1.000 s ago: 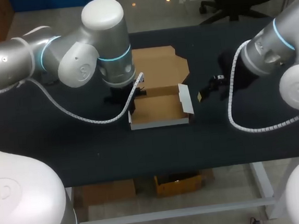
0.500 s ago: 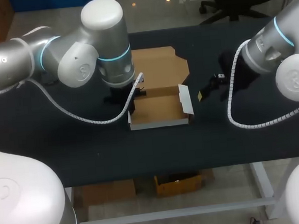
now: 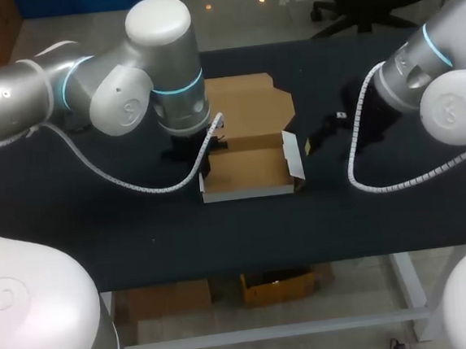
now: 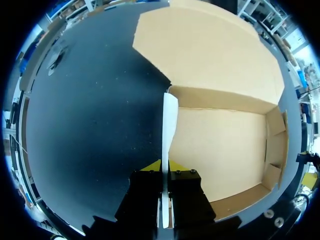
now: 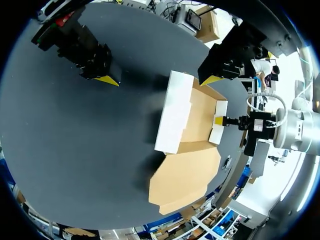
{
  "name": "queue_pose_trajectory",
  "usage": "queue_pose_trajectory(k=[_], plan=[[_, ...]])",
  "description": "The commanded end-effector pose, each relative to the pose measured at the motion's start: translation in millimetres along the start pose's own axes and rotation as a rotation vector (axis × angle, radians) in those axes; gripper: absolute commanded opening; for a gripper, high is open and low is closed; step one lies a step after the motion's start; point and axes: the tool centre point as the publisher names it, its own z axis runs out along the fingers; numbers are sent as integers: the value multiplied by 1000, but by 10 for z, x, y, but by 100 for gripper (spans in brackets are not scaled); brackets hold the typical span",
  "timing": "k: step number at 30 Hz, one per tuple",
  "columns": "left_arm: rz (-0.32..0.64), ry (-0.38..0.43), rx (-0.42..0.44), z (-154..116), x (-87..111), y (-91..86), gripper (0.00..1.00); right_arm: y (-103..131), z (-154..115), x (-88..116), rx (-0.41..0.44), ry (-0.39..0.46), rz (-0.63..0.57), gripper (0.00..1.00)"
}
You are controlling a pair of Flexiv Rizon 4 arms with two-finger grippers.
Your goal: Assemble the packaging by folding the flat box into shape, placing the metal phone stand inside, and closing the box properly
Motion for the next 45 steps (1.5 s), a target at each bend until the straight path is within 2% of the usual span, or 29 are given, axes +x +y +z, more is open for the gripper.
queue_pose_trajectory(k=[1, 9, 13, 17, 20, 26, 27, 29, 30, 32, 33, 37, 45], plan=[[0, -4, 1, -6, 6, -2, 0, 38, 2, -1, 17, 2, 0, 100], [0, -4, 1, -6, 6, -2, 0, 38, 2, -1, 17, 2, 0, 100], [0, -4, 1, -6, 6, -2, 0, 22, -2, -143, -36, 141, 123, 100], [0, -4, 1, -6, 6, -2, 0, -80, 119, -253, -65, 258, 151, 100], [0, -4, 1, -6, 6, -2, 0, -89, 220, -278, -53, 289, 168, 100], [0, -4, 1, -6, 6, -2, 0, 11, 233, -206, -64, 320, 163, 100], [0, -4, 1, -6, 6, -2, 0, 41, 241, -195, -59, 326, 159, 97], [0, -4, 1, -6, 6, -2, 0, 101, 279, -180, -52, 329, 156, 82], [0, -4, 1, -6, 6, -2, 0, 127, 300, -178, -45, 335, 156, 81], [0, -4, 1, -6, 6, -2, 0, 180, 343, -165, -39, 340, 157, 46], [0, -4, 1, -6, 6, -2, 0, 200, 362, -152, -35, 340, 159, 41], [0, -4, 1, -6, 6, -2, 0, 274, 471, -91, -7, 333, 168, 43], [0, -4, 1, -6, 6, -2, 0, 358, 649, 2, 4, 360, 185, 38]])
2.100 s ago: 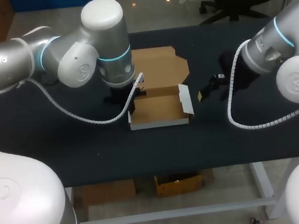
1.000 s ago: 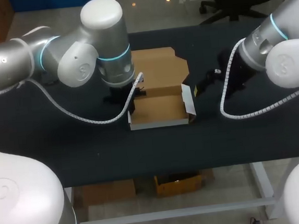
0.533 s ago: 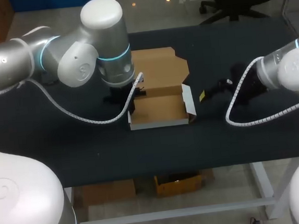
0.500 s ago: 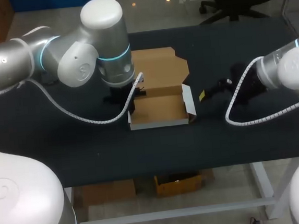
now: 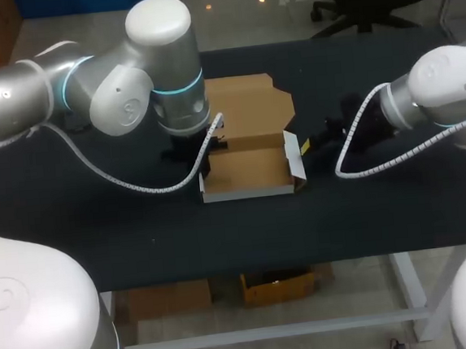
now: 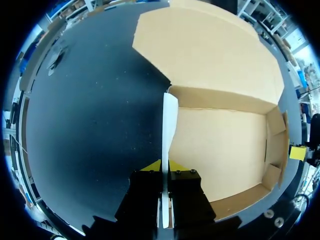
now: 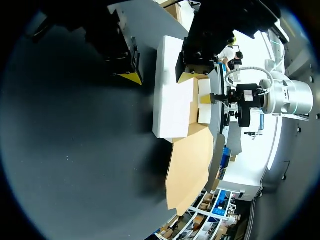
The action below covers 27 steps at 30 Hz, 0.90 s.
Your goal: Assemble the packaging by folding the flat box into shape, placing the metal phone stand inside, and closing the box properly
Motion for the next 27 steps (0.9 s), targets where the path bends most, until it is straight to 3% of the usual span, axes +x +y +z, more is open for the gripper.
queue_pose_trajectory(k=[1, 27], plan=[[0, -4, 1, -5, 6, -1, 0, 73, 104, -11, 27, 34, 1, 38], [0, -4, 1, -5, 6, -1, 0, 159, 345, 262, 65, 41, -32, 36]])
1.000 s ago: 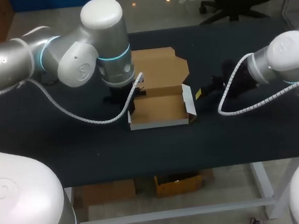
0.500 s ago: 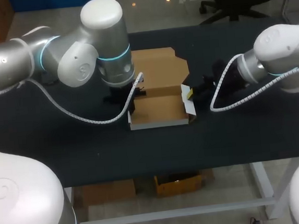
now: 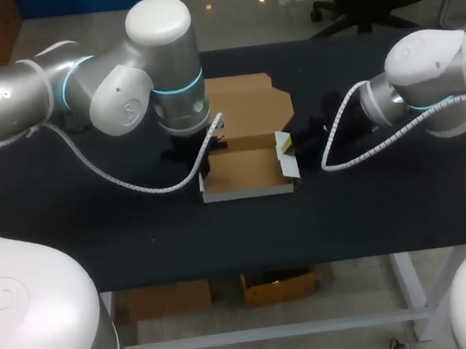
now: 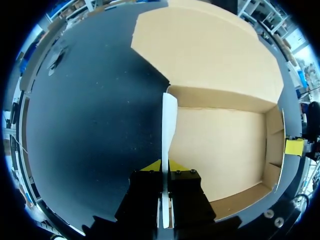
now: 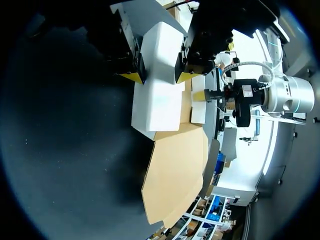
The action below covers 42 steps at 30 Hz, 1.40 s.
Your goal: Assemble the packaging by folding the flat box into shape, placing the metal phone stand inside, and closing the box properly
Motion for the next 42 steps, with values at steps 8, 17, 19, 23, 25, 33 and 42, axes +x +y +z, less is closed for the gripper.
queue_pose_trajectory(k=[8, 17, 19, 23, 25, 33, 42], plan=[[0, -3, 1, -6, 10, 0, 0, 37, 93, 61, 38, -65, 14, 36], [0, -3, 1, -6, 10, 0, 0, -42, 117, -11, 58, -125, 57, 33], [0, -3, 1, -6, 10, 0, 0, -56, 126, -15, 60, -138, 61, 32], [0, -3, 1, -6, 10, 0, 0, -81, 148, -24, 70, -169, 77, 31], [0, -3, 1, -6, 10, 0, 0, -89, 159, -24, 74, -189, 84, 30], [0, -3, 1, -6, 10, 0, 0, -112, 208, -15, 87, -223, 97, 28], [0, -3, 1, -6, 10, 0, 0, -139, 232, -5, 94, -306, 124, 29]])
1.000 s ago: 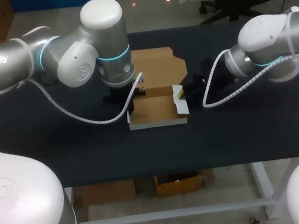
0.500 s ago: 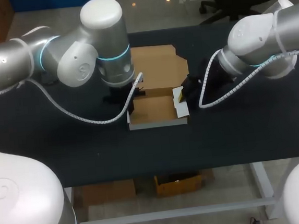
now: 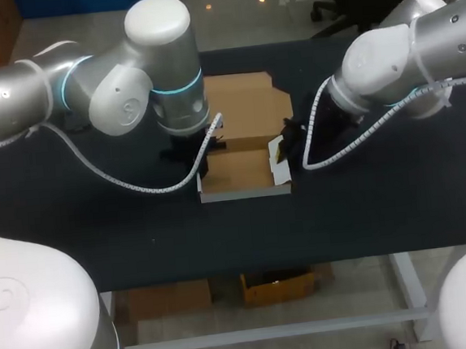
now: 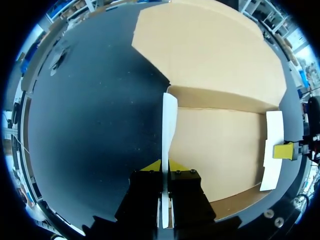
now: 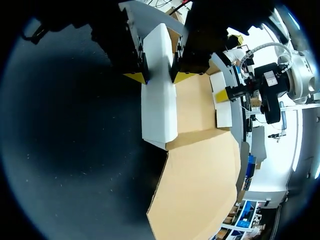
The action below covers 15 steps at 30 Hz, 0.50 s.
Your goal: Assemble the packaging by folding the flat box into shape, placing the metal phone stand inside, and closing the box properly
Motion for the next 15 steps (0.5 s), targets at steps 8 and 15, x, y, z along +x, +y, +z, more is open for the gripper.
queue_pose_trajectory(k=[8, 15], plan=[[0, -3, 1, -2, 21, 1, 0, -32, 42, 50, 5, -113, 36, 24], [0, -3, 1, -2, 21, 1, 0, -40, 56, 45, 26, -240, 76, 26]])
